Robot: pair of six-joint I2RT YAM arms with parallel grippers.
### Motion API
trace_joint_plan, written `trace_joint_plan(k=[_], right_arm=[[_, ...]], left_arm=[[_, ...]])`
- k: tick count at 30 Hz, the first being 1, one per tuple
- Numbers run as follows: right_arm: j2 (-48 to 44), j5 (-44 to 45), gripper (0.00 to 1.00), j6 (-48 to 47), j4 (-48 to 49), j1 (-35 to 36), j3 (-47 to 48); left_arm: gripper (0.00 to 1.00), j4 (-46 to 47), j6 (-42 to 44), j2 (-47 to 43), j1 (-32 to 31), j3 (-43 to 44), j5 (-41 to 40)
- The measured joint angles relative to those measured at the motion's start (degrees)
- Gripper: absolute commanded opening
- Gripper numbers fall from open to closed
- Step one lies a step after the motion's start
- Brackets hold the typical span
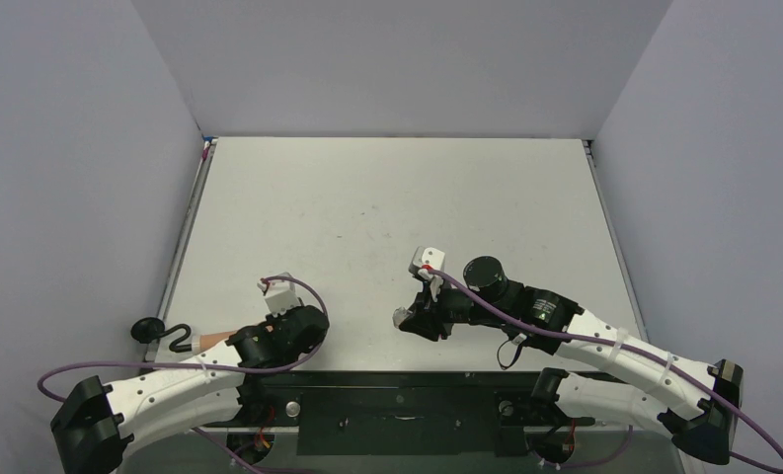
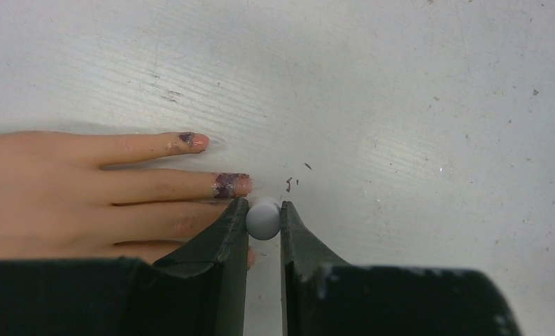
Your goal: Paint the nails
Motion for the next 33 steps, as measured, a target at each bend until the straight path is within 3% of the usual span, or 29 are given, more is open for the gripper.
trace_joint_plan(k=[33], right_arm=[[-0.28,-0.02,0.0,0.22,0.0,0.02,0.0]], left_arm=[[0.0,-5.49,-3.54,-5.09,0.0,0.02,-0.11]])
